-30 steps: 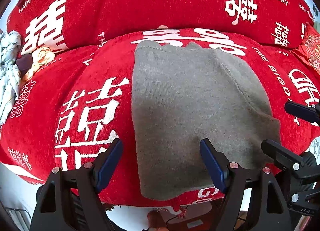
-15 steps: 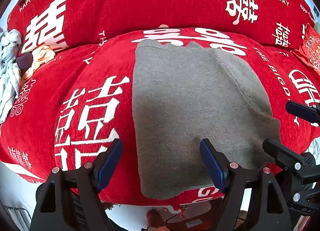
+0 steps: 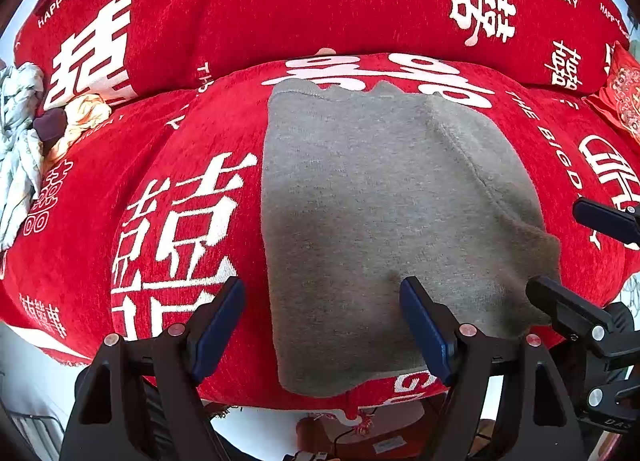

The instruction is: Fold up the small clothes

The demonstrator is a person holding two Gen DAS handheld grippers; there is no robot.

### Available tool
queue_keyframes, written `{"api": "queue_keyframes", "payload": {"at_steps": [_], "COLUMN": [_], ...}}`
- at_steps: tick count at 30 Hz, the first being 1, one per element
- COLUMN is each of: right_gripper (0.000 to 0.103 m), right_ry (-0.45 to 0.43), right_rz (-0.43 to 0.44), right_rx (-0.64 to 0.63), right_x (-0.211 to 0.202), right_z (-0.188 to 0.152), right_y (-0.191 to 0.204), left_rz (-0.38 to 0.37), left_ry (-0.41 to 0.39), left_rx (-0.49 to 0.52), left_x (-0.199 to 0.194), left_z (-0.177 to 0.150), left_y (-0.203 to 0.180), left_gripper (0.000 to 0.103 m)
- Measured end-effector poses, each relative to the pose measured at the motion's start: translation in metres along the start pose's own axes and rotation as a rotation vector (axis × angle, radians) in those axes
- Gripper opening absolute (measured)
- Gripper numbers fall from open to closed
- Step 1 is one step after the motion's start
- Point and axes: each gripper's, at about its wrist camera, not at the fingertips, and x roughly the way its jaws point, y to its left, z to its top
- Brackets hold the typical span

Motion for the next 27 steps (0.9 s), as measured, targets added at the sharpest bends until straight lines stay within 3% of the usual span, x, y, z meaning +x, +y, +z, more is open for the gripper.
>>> {"api": "queue_keyframes", "payload": {"at_steps": [27], "right_gripper": [0.074], "right_ry": [-0.038], "right_rz": [0.055], "right_rx": [0.047], "right_x": [0.003], "right_z": [-0.015], "right_y": [-0.028], "left_rz": [0.113], "left_ry": [0.001], "left_rx": [0.072], "left_x": [-0.001], "left_z": [0.005], "left_y": [-0.034], "left_gripper": [0.080]}}
